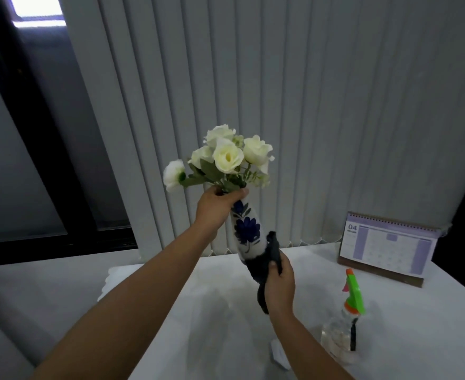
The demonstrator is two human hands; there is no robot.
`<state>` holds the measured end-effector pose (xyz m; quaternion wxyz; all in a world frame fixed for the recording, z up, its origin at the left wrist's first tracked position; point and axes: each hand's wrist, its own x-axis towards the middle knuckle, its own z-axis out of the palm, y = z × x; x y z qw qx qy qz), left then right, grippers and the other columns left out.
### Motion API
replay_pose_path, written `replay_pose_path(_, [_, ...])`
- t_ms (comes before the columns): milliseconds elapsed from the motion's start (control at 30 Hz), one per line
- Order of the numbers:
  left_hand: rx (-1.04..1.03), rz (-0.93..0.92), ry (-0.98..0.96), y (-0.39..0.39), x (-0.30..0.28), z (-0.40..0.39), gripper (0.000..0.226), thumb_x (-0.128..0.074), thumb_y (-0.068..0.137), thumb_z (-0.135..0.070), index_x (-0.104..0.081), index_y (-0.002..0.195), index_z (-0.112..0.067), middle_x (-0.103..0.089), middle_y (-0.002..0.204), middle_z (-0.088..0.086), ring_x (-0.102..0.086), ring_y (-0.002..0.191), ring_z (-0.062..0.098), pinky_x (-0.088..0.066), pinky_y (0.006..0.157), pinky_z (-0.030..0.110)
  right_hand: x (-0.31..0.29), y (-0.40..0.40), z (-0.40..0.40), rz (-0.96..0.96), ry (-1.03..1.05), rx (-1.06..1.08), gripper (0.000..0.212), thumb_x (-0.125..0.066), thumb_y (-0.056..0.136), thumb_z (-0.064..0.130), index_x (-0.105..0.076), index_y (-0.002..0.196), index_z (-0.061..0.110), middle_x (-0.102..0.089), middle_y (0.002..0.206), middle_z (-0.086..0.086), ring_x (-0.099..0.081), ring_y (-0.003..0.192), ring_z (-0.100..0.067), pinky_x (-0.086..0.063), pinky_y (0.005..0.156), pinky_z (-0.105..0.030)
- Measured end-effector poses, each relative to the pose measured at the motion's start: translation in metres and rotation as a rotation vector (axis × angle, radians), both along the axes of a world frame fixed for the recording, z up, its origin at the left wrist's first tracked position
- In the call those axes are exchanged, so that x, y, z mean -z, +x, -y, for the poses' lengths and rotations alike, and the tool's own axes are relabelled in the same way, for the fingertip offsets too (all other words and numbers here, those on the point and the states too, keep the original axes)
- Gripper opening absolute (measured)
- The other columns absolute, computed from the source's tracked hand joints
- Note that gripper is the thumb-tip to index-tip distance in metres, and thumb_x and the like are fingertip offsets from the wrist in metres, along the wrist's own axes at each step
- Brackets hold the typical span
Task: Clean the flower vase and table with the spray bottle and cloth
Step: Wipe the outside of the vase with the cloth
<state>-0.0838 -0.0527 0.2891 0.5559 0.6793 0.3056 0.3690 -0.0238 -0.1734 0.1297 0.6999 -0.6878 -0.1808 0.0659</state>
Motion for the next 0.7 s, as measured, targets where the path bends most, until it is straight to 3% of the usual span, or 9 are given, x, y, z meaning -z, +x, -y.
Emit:
replay_pose_path(133, [0.011,-0.035,-0.012,0.005,0.004,0.004,0.039,-0.081,0.07,-0.041,-0.066,0.104,-0.029,-0.069,0.097,-0.016,-0.062,0.088,-0.001,-0.043,0.066,0.014,-0.021,0.004,-0.006,0.055,0.012,0.125,0.037,-0.044,0.096,0.001,-0.057,0.129,0.013,-0.055,0.122,-0.007,-0.049,0.117,-0.024,-0.045,0.101,-0.038])
replay_pose_path(267, [-0.015,-0.027,-0.039,0.01,0.006,0.007,0.05,-0.08,0.07,-0.044,-0.067,0.112,-0.022,-0.071,0.104,-0.009,-0.065,0.095,0.01,-0.049,0.079,0.024,-0.024,-0.01,0.003,0.445,-0.024,0.141,0.04,-0.054,0.089,-0.002,-0.06,0.126,0.015,-0.052,0.12,-0.002,-0.044,0.112,-0.019,-0.04,0.093,-0.027])
replay_pose_path(367, [-0.044,-0.04,-0.035,0.013,0.009,0.012,0.054,-0.081,0.067,-0.046,-0.065,0.112,-0.023,-0.069,0.101,-0.011,-0.064,0.094,0.008,-0.047,0.072,0.022,0.005,-0.02,0.018,0.737,-0.132,0.111,0.042,-0.065,0.083,-0.001,-0.062,0.124,0.011,-0.056,0.119,-0.01,-0.051,0.106,-0.02,-0.047,0.09,-0.027])
replay_pose_path(433, [-0.082,-0.036,-0.026,0.01,0.013,0.015,0.059,-0.082,0.066,-0.045,-0.061,0.116,-0.022,-0.067,0.104,-0.01,-0.063,0.093,0.009,-0.048,0.071,0.022,0.015,-0.025,0.024,0.783,-0.193,-0.02,0.035,-0.064,0.088,0.01,-0.062,0.121,0.02,-0.054,0.116,0.002,-0.05,0.104,-0.005,-0.051,0.091,-0.026])
replay_pose_path(500, [-0.124,-0.032,-0.021,0.006,0.018,0.016,0.066,-0.082,0.065,-0.046,-0.057,0.122,-0.021,-0.067,0.11,-0.007,-0.063,0.097,0.013,-0.052,0.079,0.028,0.012,-0.03,0.021,0.872,-0.269,-0.114,0.028,-0.059,0.092,0.019,-0.061,0.117,0.029,-0.05,0.11,0.013,-0.045,0.098,0.004,-0.051,0.088,-0.027])
replay_pose_path(600, [-0.153,0.025,-0.035,-0.001,0.02,0.018,0.069,-0.081,0.062,-0.049,-0.058,0.121,-0.023,-0.069,0.112,-0.006,-0.065,0.098,0.016,-0.054,0.086,0.034,-0.013,-0.038,-0.002,1.052,-0.239,-0.093,0.04,-0.072,0.079,0.005,-0.065,0.118,0.013,-0.064,0.105,-0.006,-0.059,0.09,-0.019,-0.056,0.076,-0.031])
replay_pose_path(700, [-0.184,0.08,-0.068,-0.007,0.014,0.015,0.067,-0.08,0.064,-0.048,-0.058,0.121,-0.022,-0.068,0.114,-0.005,-0.064,0.101,0.017,-0.053,0.092,0.039,-0.023,-0.041,-0.015,1.069,-0.292,-0.106,0.048,-0.073,0.077,0.002,-0.057,0.121,0.015,-0.064,0.103,-0.009,-0.061,0.084,-0.024,-0.057,0.069,-0.032])
